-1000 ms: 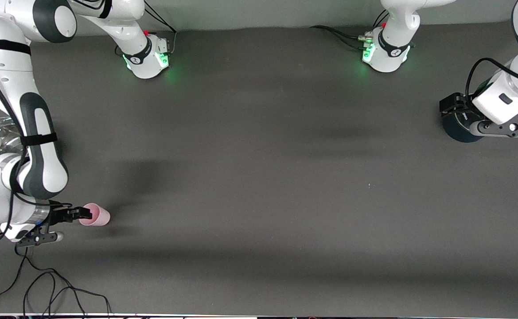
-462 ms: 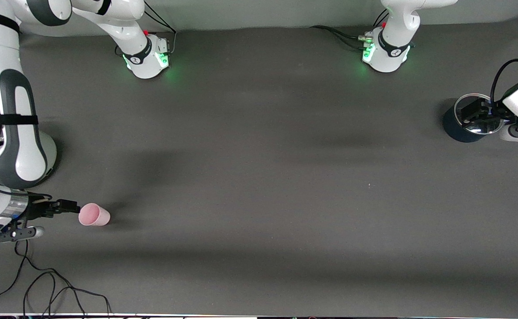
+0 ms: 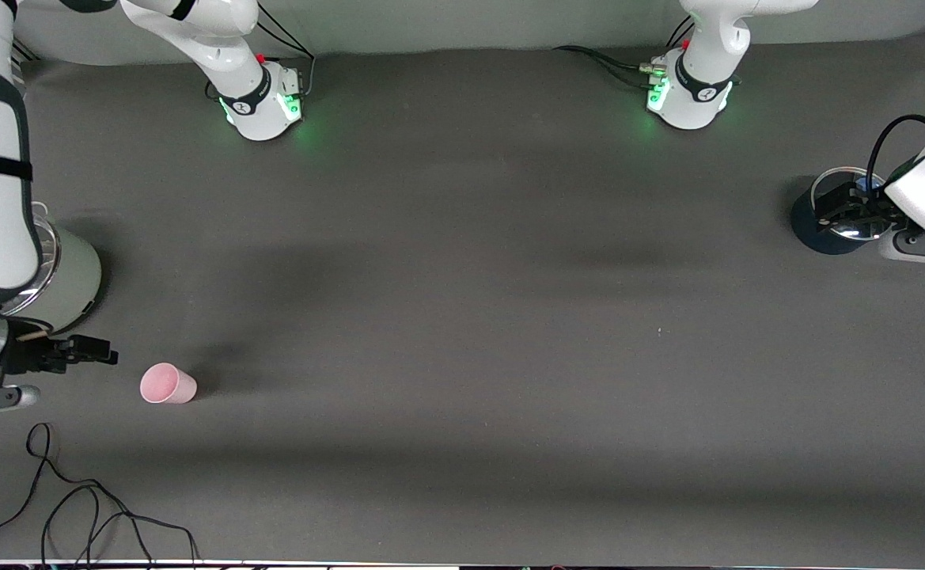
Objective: Transfer pink cup from left to right arm
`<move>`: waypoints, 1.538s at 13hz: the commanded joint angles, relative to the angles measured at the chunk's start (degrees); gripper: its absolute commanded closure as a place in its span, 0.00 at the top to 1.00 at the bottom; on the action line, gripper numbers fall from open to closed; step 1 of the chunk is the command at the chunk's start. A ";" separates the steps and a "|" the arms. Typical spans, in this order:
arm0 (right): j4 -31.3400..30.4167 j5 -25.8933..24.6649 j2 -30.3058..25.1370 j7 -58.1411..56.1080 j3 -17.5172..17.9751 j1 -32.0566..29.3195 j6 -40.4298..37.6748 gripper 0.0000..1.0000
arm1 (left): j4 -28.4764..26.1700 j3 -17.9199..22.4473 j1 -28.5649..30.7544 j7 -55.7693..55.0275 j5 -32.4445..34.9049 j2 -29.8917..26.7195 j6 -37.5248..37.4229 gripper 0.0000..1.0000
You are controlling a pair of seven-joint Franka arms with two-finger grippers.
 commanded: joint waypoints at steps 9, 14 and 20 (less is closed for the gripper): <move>-1.88 -0.12 -19.72 22.88 -0.19 10.04 -18.12 1.00 | -1.36 1.05 -0.39 0.63 -0.54 -0.62 0.09 1.00; -5.04 -1.25 -23.33 24.22 -0.45 10.49 -18.49 1.00 | -1.36 1.05 -0.47 0.71 -0.54 -0.62 -0.26 1.00; -4.69 -3.19 -23.52 23.87 -1.60 10.31 -18.66 1.00 | -1.45 1.05 -0.39 0.71 -0.54 -0.62 -0.70 1.00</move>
